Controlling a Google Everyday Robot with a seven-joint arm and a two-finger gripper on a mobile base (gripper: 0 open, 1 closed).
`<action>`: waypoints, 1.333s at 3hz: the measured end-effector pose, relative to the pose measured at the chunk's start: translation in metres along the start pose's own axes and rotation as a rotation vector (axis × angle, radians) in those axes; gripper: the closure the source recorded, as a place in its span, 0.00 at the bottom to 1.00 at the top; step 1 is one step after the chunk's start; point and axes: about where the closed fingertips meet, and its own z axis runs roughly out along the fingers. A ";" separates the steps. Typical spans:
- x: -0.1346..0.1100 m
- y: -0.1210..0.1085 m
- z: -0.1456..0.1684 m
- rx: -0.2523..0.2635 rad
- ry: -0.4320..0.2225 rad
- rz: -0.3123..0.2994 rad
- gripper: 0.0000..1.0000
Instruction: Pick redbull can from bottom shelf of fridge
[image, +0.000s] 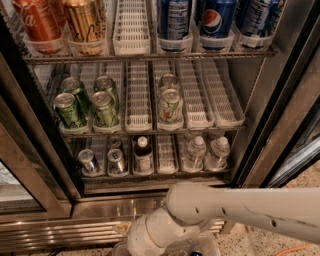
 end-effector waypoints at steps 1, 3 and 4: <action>-0.002 -0.010 0.011 0.129 -0.003 0.019 0.00; -0.009 -0.059 0.029 0.271 -0.049 0.086 0.00; 0.002 -0.064 0.031 0.266 -0.053 0.114 0.00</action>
Offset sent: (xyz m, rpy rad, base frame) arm 0.0452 0.0307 -0.0103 -0.0467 -0.2329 -0.3746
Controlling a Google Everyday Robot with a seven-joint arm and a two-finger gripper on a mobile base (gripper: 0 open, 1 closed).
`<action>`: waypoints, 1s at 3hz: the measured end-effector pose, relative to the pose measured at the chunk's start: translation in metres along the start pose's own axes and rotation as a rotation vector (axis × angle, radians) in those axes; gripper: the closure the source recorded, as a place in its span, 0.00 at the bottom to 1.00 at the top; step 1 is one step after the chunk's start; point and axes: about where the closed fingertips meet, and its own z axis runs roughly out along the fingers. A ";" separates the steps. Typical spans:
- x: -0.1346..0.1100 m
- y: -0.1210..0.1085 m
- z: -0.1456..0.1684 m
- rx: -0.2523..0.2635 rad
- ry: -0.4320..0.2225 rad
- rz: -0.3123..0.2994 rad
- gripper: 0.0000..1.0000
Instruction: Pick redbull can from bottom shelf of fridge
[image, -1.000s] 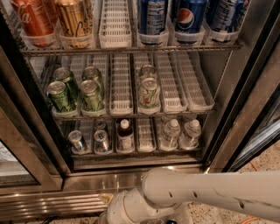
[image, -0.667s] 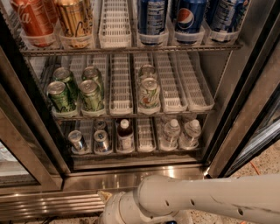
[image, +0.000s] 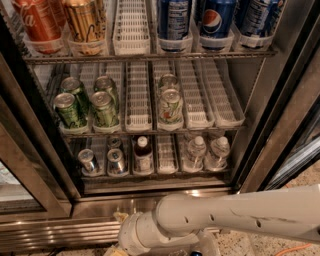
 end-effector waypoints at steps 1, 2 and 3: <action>-0.007 0.000 0.004 0.036 -0.031 -0.020 0.00; -0.026 -0.010 0.009 0.137 -0.060 -0.044 0.00; -0.046 -0.037 0.010 0.270 -0.103 -0.064 0.00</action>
Offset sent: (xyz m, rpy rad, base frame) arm 0.0532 0.0285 0.0292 0.0179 -0.2713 -0.2371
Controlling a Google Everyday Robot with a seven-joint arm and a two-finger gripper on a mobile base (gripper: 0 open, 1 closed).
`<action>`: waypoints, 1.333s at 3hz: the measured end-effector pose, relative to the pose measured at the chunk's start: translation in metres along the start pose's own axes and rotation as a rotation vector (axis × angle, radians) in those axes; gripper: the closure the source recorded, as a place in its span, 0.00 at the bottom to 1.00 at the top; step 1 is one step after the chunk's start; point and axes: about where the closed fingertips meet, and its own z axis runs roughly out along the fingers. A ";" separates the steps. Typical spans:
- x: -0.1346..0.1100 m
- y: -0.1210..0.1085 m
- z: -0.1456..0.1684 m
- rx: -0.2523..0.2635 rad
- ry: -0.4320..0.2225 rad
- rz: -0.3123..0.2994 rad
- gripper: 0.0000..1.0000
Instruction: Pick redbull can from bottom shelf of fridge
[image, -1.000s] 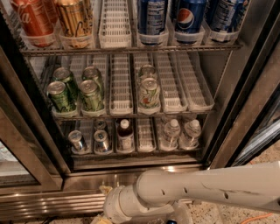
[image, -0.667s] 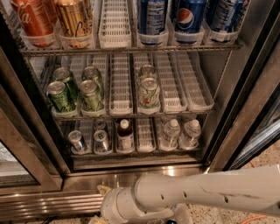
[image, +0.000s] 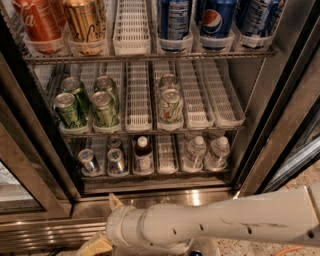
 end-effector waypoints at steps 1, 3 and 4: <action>-0.016 -0.021 0.009 0.109 -0.042 -0.026 0.00; -0.047 -0.056 0.037 0.120 -0.100 -0.093 0.00; -0.046 -0.055 0.040 0.122 -0.108 -0.088 0.00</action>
Offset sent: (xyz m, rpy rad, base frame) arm 0.0777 0.0258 0.0099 0.0548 -0.2009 -0.1095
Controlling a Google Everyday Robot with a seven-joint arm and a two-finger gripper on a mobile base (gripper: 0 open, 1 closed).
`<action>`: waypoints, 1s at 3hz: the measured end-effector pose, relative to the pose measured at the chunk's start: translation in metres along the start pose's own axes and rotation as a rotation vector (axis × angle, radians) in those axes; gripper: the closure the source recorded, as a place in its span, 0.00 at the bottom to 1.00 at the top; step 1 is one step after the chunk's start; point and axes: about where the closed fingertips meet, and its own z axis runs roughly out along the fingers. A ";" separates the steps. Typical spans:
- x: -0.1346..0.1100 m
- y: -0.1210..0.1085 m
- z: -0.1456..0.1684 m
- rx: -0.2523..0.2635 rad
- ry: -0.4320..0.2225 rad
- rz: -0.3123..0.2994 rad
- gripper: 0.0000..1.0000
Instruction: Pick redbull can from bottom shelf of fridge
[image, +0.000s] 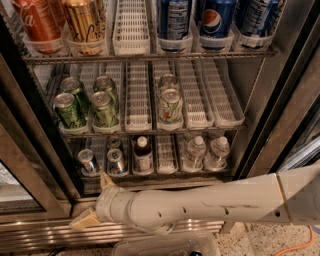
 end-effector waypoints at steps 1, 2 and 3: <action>-0.013 -0.008 0.022 0.029 -0.083 0.015 0.00; -0.005 -0.010 0.054 0.043 -0.156 0.070 0.00; 0.003 -0.010 0.080 0.048 -0.192 0.104 0.00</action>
Offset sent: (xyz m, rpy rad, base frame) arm 0.0515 0.0631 -0.0481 0.2777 -0.0091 -0.0794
